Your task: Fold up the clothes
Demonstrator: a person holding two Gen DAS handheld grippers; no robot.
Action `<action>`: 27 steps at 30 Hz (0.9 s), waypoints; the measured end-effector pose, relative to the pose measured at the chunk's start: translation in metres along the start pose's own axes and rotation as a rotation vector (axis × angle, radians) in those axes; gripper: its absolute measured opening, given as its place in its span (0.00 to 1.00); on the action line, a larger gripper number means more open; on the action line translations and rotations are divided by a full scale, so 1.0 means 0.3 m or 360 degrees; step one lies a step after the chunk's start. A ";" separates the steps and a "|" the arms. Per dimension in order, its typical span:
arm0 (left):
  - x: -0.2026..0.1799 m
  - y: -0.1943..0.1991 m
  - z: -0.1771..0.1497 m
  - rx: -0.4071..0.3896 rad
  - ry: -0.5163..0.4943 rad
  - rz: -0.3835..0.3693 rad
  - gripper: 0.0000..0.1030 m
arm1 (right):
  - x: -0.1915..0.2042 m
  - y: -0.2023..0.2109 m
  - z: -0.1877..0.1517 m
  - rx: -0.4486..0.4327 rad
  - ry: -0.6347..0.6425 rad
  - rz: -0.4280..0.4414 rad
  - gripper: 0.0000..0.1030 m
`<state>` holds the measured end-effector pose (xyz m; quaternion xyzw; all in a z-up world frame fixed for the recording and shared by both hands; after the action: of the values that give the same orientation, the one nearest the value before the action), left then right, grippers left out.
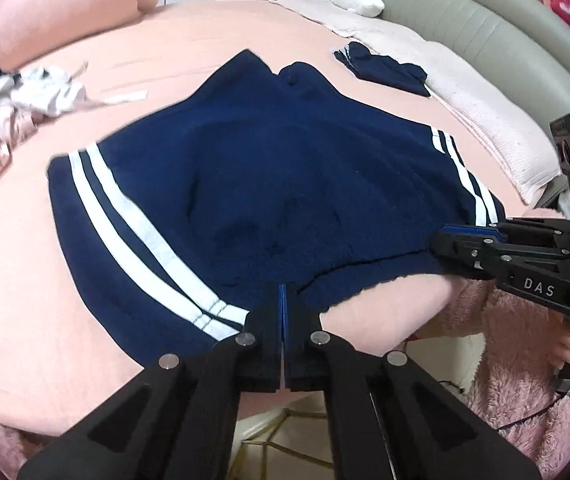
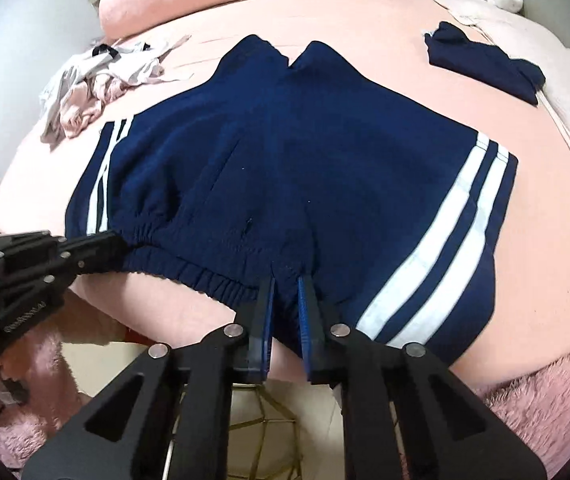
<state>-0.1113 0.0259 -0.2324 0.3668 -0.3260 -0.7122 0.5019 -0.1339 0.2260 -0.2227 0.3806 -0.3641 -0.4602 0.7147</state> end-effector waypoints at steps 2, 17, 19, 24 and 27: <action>-0.002 0.008 -0.003 0.0004 0.0005 -0.0020 0.00 | -0.008 0.005 0.001 0.0008 -0.0049 0.0055 0.09; 0.006 -0.027 0.073 0.0147 -0.0017 0.0140 0.02 | -0.043 0.051 0.071 -0.0064 -0.0312 0.0272 0.20; -0.012 -0.019 0.055 0.0137 -0.0075 0.0133 0.03 | -0.014 0.039 0.059 -0.0047 -0.0256 0.0255 0.20; -0.034 -0.020 0.039 0.0105 -0.0171 0.0172 0.12 | 0.031 0.009 0.032 -0.0004 -0.0119 0.0176 0.31; -0.036 -0.028 0.044 0.0085 -0.0202 0.0220 0.18 | 0.006 -0.007 0.029 0.0014 -0.0110 0.0086 0.31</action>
<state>-0.1240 0.0398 -0.2303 0.3107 -0.4005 -0.6889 0.5181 -0.1418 0.2218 -0.2204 0.3577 -0.4009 -0.4520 0.7121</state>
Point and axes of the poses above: each gripper's, at about its wrist camera, not at the fingertips, and y roughly against the way its jaws point, x to its left, z to its top, the point moved 10 cm from there along -y, roughly the way its jaws point, and after that the axes turned 1 degree about z, right-handed, at the moved point
